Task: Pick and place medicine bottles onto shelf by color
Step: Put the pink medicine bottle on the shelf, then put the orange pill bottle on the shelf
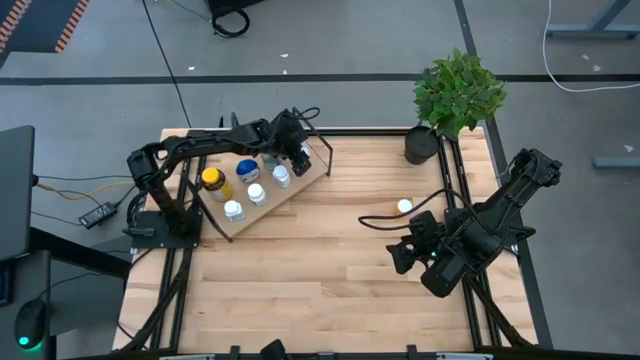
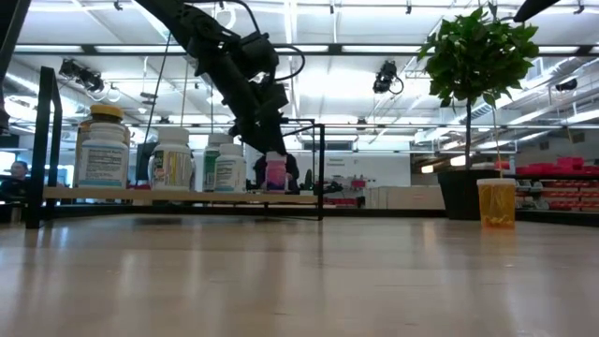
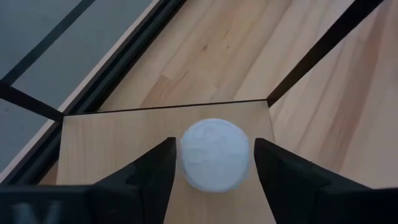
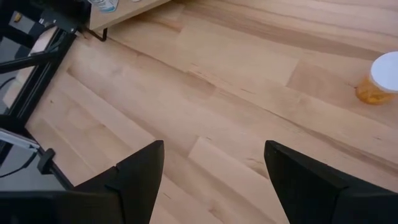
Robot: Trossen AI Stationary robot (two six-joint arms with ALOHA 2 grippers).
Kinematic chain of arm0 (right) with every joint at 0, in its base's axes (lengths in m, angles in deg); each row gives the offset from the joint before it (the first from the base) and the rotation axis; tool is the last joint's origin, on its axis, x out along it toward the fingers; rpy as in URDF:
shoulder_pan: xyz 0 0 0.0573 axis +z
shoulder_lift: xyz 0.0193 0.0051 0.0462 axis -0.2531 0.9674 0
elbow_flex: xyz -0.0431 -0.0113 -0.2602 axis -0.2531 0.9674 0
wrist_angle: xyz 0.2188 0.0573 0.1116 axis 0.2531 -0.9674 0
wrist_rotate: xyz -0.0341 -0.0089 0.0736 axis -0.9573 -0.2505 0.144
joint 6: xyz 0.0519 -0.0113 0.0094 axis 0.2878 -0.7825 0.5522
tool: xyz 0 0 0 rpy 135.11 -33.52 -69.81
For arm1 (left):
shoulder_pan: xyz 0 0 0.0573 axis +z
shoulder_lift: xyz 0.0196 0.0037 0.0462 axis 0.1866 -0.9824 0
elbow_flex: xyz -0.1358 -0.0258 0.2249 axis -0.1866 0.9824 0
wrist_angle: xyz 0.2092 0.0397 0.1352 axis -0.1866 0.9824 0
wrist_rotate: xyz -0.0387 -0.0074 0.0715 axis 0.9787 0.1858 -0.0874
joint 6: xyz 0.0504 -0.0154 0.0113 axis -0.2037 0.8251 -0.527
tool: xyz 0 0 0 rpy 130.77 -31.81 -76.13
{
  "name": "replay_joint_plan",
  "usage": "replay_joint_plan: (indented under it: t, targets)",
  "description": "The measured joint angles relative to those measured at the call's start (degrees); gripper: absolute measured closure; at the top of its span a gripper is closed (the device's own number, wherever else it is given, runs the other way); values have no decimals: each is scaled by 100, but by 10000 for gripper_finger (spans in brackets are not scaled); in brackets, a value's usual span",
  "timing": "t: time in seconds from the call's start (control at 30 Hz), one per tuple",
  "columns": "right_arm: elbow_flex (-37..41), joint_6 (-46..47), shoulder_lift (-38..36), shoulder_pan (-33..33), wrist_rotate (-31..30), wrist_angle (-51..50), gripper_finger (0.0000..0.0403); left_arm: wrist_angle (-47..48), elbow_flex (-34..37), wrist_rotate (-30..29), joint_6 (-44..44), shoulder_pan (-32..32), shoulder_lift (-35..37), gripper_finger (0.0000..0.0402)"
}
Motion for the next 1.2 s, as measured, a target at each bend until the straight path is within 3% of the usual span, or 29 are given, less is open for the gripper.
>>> replay_joint_plan:
  t: [0.43, 0.7, 0.83, 0.97, 1.2]
  targets:
    - [0, -7, 0, 2, 0, 91, 118, 166, -36, 23, 165, -61, 27, 134]
    - [-1, 89, 0, -98, 127, -164, 118, 1561, -1155, 25, 145, -305, 35, 136]
    - [0, 943, 0, -470, 836, -1051, 118, 2388, -1822, 29, 138, -447, 39, 143]
    - [0, 1400, 0, -1039, 1126, -1499, 118, 3160, -2521, 48, 73, -610, 39, 153]
    - [127, -161, 48, -2400, 1873, -1215, 118, 3819, -3461, 375, -291, -951, 279, 179]
